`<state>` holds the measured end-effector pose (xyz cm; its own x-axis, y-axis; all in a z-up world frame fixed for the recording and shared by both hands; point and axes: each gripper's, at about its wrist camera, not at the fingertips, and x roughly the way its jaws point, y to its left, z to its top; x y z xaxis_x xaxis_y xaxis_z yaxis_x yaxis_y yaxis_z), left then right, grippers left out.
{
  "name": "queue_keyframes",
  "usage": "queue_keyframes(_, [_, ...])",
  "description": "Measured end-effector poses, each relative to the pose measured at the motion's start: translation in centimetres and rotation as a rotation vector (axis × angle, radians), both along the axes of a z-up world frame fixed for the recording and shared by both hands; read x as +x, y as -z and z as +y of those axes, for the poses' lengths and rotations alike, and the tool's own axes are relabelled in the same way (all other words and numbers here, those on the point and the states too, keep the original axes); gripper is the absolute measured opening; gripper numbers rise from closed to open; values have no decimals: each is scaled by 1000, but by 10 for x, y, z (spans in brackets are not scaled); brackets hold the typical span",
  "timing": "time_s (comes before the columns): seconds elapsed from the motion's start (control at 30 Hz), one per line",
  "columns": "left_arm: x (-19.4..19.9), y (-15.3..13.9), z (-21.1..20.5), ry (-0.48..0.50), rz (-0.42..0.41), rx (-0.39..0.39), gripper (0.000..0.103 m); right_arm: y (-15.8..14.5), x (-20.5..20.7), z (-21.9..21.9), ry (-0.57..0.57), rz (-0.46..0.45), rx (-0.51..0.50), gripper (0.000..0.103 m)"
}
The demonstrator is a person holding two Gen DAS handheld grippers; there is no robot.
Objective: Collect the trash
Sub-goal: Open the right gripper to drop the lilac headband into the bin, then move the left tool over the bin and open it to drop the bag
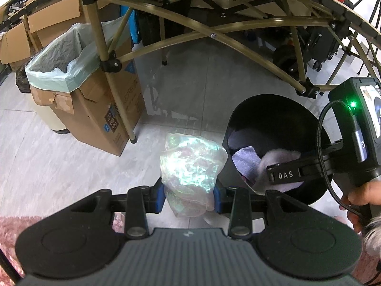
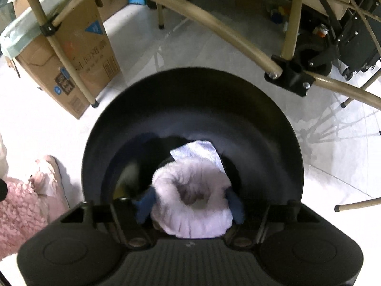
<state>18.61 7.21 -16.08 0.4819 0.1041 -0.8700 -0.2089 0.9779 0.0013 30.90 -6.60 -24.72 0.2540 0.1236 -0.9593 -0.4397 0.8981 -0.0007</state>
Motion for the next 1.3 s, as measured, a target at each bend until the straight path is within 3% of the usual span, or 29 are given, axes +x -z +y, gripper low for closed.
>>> queue_keyframes(0.03, [0,0,0,-1,0,3,38,0,1,-1,4,10,-4,93])
queue_keyframes(0.07, [0,0,0,-2,-1,5,38,0,1,-1,11,19,-5,102])
queue_keyframes(0.1, [-1,0,0,-4,-1,6,38,-1,1,-3,14,24,-4,103])
queue_keyframes(0.33, [-1,1,3,-18,8,16,38,-2,-1,-12,42,70,0,103])
queue_keyframes(1.3, [10,5,-22,26,23,67,38,-34,-17,-39,31,14,44,103])
